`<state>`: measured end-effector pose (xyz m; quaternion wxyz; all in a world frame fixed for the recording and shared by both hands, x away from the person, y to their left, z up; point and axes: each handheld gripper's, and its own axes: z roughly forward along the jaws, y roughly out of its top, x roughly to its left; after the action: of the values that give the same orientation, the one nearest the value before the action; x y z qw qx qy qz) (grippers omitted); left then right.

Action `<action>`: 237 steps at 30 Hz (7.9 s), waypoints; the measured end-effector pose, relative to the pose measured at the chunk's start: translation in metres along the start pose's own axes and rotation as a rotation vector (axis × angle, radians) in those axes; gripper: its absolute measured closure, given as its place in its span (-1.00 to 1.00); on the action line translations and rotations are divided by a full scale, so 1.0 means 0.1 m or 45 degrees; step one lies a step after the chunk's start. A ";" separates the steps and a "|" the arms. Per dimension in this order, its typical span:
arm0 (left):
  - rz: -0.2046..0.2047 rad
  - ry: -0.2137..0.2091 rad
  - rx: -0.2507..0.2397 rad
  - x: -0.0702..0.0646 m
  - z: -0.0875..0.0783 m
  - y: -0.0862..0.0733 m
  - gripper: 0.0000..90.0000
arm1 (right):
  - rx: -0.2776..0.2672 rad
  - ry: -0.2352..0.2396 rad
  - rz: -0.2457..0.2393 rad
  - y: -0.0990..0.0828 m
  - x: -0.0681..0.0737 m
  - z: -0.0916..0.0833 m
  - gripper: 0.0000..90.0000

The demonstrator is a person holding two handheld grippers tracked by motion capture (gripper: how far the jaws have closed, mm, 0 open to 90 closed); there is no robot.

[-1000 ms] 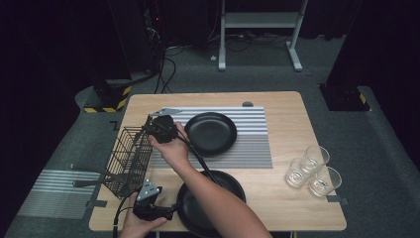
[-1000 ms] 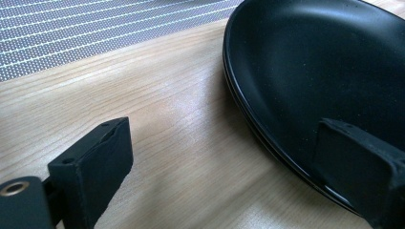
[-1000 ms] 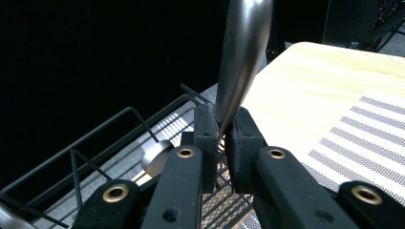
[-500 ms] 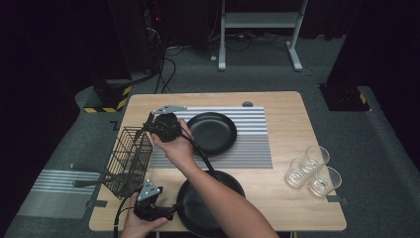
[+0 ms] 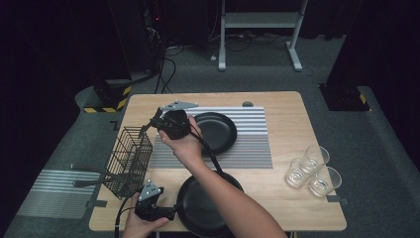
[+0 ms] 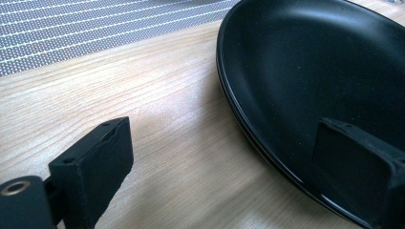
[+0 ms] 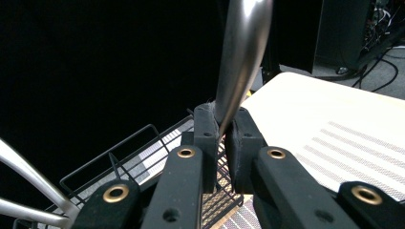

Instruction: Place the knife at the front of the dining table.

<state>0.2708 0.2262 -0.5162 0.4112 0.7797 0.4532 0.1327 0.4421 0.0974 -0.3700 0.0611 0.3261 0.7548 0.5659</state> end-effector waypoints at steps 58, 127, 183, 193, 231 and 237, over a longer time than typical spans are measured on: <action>0.006 0.075 -0.099 -0.13 0.01 0.33 -0.79 | -0.090 -0.094 0.072 -0.04 -0.39 -0.95 0.87; 0.078 0.378 -0.284 -0.13 0.54 1.59 -0.18 | -0.102 -0.092 0.107 -0.37 -0.50 -1.53 0.87; 0.216 0.474 -0.217 -0.13 0.62 1.42 0.98 | -0.180 -0.146 0.142 -0.31 -0.66 -1.55 0.08; 0.129 0.466 -0.206 0.00 0.62 1.39 0.98 | -0.183 -0.184 0.126 -0.47 -0.75 -1.70 -0.04; -0.090 0.429 -0.110 0.49 0.78 1.24 0.98 | -0.055 -0.313 0.137 -1.17 -0.94 -2.10 -0.38; -0.122 0.438 -0.096 0.55 0.82 1.21 0.98 | -0.038 -0.321 0.139 -1.29 -0.95 -2.14 -0.38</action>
<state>0.4212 0.1979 -0.4847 0.3624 0.7069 0.5482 0.2615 0.3628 -0.1491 -0.4362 0.1292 0.4341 0.7139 0.5340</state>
